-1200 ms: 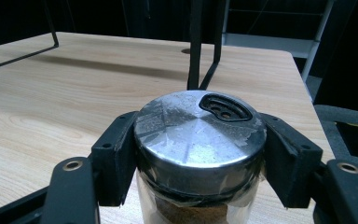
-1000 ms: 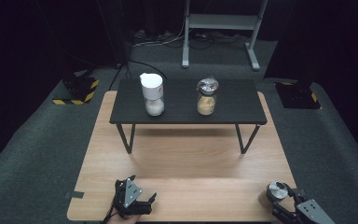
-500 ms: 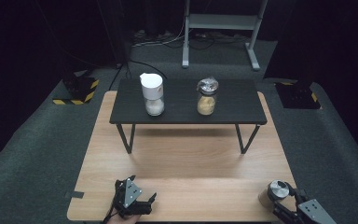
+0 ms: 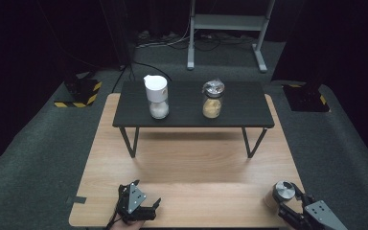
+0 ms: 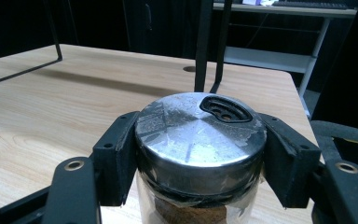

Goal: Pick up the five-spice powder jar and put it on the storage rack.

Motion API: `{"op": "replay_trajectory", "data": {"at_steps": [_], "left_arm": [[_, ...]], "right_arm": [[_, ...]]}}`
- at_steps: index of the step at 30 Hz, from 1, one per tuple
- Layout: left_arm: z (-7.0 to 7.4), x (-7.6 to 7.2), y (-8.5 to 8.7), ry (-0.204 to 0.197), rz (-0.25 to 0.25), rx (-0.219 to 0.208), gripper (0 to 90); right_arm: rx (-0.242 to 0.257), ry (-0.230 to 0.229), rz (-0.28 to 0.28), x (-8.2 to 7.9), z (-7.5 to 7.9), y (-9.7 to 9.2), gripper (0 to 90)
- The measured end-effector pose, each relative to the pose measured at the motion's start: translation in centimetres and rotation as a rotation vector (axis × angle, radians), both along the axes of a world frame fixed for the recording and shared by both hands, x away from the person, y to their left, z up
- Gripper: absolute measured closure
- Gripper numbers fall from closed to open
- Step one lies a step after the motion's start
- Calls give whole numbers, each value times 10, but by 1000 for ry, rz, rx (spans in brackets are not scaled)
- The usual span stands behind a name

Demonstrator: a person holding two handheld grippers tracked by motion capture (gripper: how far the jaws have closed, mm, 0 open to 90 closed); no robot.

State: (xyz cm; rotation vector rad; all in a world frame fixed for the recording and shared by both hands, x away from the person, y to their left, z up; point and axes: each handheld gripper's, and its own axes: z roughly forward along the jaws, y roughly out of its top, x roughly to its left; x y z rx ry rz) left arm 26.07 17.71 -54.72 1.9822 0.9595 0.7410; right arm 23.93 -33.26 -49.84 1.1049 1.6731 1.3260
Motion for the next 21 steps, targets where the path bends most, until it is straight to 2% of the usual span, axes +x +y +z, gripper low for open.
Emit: {"op": "replay_trajectory", "data": {"at_steps": [21], "left_arm": [[0,0,1,-2,-1,-9,9]], "right_arm": [[2,-29,58,13,15,27,342]]}}
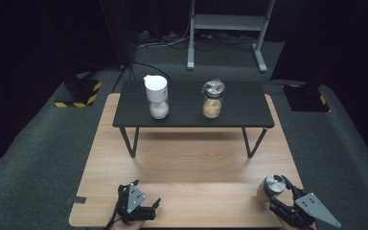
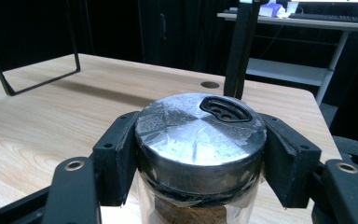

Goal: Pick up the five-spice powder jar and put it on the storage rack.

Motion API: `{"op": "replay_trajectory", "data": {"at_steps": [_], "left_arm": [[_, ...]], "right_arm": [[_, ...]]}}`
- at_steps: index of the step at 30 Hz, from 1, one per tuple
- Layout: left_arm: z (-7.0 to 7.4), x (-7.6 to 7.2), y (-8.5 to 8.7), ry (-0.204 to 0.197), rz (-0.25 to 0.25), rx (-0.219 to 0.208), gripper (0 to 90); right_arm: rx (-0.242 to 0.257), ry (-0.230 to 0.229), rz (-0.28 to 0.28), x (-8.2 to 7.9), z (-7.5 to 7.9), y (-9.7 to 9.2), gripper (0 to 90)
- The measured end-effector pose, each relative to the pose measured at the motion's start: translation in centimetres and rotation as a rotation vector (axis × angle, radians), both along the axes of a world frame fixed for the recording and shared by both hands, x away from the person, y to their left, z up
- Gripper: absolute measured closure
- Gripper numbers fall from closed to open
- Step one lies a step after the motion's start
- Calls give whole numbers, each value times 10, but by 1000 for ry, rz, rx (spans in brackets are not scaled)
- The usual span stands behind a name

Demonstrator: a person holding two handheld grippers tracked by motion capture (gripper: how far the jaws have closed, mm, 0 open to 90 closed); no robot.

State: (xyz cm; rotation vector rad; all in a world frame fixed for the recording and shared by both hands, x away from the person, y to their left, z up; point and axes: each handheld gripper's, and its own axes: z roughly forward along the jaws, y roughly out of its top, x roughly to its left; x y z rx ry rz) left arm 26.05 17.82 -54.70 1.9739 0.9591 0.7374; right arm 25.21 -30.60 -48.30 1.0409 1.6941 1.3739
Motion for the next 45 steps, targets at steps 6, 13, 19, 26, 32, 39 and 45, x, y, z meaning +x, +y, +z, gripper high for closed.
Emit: {"op": "replay_trajectory", "data": {"at_steps": [6,13,19,26,32,39,45], "left_arm": [[0,0,0,0,-2,-2,9],[0,0,0,-1,-6,-2,9],[0,0,0,-1,-10,-1,9],[0,0,0,-1,-12,-2,9],[0,0,0,-2,-15,-1,9],[0,-1,0,-3,-17,2,10],[0,-1,-1,-3,-18,2,9]], "right_arm": [[11,-15,15,4,8,7,342],[11,-27,27,9,15,13,342],[12,-37,36,11,20,16,342],[13,-47,43,14,26,18,342],[18,-53,46,17,31,21,342],[20,-60,54,20,36,24,342],[20,-78,59,22,45,27,342]]}}
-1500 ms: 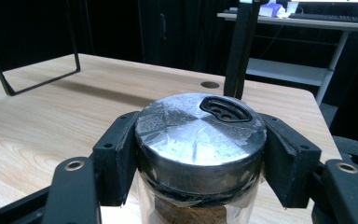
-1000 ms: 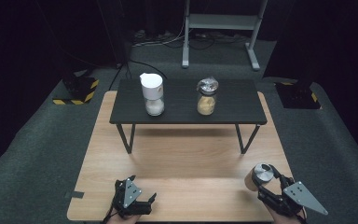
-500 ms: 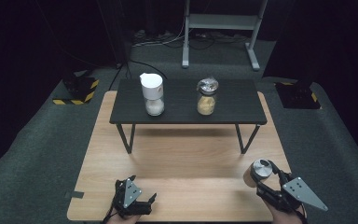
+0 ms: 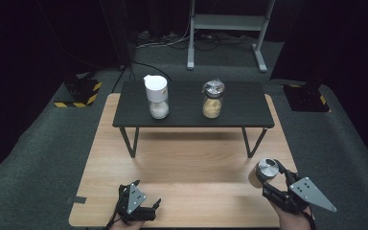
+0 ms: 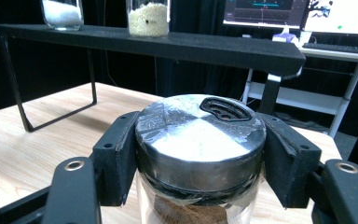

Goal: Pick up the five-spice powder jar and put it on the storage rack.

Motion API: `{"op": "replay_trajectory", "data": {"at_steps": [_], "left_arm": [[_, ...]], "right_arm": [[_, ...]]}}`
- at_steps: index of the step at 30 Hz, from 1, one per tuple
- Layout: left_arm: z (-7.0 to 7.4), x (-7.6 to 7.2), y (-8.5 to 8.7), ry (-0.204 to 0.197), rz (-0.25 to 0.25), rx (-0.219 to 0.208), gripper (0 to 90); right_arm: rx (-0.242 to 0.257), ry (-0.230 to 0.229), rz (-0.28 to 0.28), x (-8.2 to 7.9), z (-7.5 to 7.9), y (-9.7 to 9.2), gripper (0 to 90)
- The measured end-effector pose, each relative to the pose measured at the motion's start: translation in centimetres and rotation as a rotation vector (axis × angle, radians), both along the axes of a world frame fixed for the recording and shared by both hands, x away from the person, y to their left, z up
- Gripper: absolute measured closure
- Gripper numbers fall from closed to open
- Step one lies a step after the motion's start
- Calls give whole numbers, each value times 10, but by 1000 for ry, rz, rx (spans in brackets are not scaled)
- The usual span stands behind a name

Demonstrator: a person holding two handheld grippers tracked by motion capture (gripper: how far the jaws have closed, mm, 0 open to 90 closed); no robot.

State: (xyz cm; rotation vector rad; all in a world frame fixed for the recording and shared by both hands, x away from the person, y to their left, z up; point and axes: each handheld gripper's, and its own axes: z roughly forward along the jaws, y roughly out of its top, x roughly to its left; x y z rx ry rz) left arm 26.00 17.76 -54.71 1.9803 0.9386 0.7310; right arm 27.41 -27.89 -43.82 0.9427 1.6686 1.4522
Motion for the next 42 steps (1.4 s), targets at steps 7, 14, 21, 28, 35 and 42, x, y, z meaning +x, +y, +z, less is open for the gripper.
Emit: {"op": "replay_trajectory", "data": {"at_steps": [7,14,21,28,35,42], "left_arm": [[0,0,0,0,-1,0,9],[0,0,0,-2,-4,2,9],[0,0,0,0,-6,-1,9],[0,0,1,2,-6,-3,9],[0,0,1,0,-8,-4,9],[0,0,1,3,-11,-9,9]], "right_arm": [[-1,-16,11,2,10,5,342],[2,-24,22,5,19,9,342],[-1,-39,27,9,28,13,342],[1,-48,36,15,35,17,342],[11,-62,42,17,40,21,342],[12,-77,41,23,46,27,342]]}}
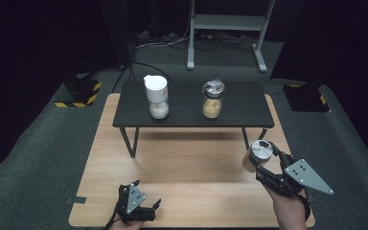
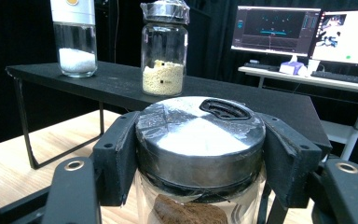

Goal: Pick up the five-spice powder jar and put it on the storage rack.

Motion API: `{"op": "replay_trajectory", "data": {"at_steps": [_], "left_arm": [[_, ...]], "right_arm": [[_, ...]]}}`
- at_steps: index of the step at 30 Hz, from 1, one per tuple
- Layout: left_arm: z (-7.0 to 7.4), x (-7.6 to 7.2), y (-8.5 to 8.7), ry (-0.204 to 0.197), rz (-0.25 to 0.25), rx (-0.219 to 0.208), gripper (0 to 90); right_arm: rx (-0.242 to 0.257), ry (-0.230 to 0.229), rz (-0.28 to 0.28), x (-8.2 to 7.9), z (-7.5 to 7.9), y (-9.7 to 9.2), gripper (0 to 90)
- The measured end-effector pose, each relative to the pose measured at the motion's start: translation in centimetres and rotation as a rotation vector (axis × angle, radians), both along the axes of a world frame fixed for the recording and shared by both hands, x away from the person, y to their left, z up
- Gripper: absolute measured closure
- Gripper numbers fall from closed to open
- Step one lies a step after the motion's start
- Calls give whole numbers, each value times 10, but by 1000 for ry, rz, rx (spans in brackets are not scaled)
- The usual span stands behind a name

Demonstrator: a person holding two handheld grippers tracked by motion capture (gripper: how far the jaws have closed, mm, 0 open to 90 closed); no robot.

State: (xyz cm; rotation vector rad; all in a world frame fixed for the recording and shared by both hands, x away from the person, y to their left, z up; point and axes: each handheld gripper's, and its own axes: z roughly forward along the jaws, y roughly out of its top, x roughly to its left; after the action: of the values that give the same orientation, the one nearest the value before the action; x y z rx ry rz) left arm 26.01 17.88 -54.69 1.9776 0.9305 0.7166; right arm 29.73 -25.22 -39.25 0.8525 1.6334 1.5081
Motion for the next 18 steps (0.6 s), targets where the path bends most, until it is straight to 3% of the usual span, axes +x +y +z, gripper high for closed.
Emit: {"op": "replay_trajectory", "data": {"at_steps": [18], "left_arm": [[0,0,0,0,-10,-3,9]], "right_arm": [[3,-48,-3,14,21,15,343]]}}
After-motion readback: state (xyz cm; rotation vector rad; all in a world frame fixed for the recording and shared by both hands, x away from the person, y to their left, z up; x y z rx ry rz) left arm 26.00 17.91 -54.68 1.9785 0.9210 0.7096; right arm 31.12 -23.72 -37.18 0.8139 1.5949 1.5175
